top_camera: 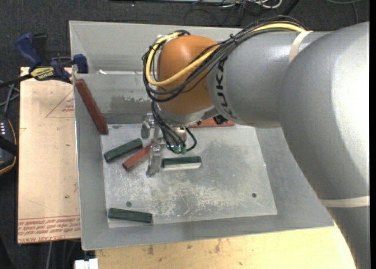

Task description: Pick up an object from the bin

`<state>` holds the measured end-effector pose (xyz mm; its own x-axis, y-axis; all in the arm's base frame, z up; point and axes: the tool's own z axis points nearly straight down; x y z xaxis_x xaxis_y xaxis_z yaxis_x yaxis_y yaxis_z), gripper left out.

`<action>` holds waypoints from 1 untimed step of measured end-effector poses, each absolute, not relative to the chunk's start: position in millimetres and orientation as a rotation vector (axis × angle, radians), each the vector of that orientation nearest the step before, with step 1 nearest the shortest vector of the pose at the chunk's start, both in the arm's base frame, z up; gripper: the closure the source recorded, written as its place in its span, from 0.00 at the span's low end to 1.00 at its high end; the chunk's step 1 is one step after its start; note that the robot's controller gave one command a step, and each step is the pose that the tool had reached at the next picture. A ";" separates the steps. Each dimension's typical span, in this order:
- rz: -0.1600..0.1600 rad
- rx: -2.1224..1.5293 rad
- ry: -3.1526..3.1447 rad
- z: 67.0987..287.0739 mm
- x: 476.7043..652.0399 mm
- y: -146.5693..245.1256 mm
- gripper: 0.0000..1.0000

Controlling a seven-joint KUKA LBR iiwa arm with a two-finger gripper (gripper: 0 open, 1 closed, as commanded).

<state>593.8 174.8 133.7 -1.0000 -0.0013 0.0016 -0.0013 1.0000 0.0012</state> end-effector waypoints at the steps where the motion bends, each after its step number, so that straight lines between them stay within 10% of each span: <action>1: -0.002 0.000 -3.142 134.6 594.7 174.5 0.00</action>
Offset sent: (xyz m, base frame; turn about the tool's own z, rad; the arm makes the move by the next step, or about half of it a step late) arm 0.0554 -0.0131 -0.0637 -0.2276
